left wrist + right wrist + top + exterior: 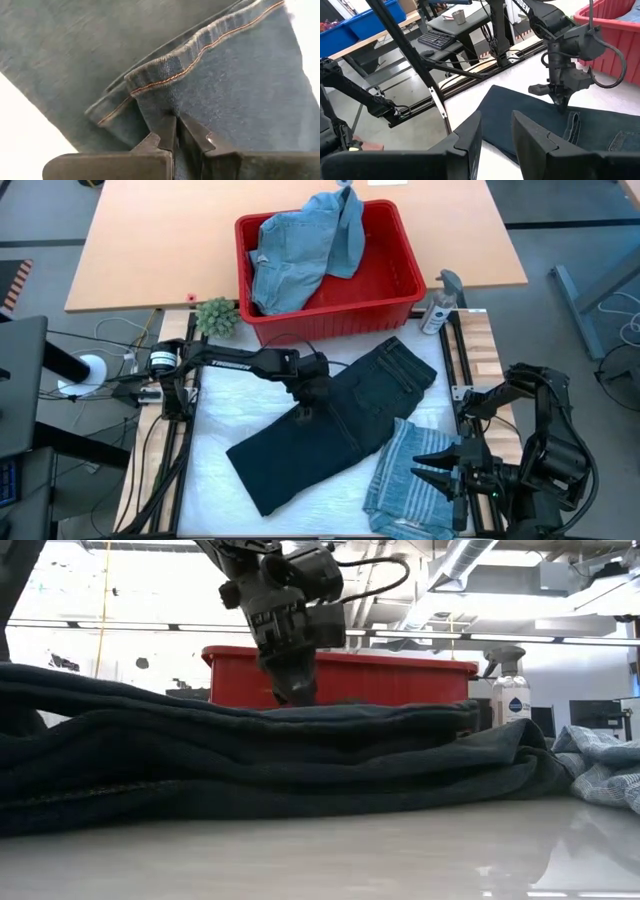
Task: Fold Laundry from Bin
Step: Fold the blue denim pants
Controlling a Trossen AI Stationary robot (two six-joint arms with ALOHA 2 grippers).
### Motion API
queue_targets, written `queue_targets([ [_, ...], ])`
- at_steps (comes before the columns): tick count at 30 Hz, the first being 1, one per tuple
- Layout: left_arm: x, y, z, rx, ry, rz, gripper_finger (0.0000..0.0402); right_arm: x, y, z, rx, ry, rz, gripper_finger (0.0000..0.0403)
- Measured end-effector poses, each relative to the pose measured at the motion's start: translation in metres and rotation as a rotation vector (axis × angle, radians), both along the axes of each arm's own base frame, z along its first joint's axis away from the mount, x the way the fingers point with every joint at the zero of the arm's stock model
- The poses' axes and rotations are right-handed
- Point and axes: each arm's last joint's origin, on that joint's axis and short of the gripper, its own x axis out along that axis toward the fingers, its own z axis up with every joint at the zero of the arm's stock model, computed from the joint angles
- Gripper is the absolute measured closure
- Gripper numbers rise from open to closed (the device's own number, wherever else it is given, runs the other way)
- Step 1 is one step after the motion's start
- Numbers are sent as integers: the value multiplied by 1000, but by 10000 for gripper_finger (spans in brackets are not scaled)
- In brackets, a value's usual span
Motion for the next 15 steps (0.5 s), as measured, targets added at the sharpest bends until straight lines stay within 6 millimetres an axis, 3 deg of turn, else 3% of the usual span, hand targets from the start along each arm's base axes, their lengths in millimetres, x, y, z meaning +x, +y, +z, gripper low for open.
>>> queue_targets([
  [10, -6, 6, -10, 164, 83, 159, 400, 0, 0, 0, -10, 4, 2, 270],
  [15, -7, 6, -4, 148, 78, 141, 366, 0, 0, 0, -14, 5, 2, 270],
])
